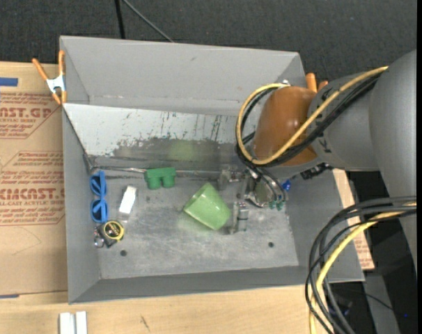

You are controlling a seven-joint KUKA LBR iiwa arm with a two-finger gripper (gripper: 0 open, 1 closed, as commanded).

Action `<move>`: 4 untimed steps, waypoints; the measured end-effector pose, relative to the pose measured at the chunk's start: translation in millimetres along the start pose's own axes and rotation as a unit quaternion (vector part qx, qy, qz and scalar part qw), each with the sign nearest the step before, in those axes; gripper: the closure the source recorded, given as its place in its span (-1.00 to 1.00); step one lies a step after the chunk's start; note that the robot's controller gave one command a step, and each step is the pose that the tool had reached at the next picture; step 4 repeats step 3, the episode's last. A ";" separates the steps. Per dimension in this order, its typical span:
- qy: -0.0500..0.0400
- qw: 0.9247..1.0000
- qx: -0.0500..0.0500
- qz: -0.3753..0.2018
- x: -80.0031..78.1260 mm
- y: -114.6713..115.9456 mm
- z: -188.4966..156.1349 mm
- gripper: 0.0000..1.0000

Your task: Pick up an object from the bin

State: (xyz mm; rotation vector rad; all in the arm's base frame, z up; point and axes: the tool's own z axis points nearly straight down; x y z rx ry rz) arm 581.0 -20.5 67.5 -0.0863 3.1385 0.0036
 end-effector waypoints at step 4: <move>-0.004 1.000 0.001 -0.022 28.2 61.5 -152.3 1.00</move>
Offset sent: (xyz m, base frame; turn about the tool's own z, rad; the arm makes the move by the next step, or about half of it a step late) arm -0.0244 0.0576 0.0025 -0.0486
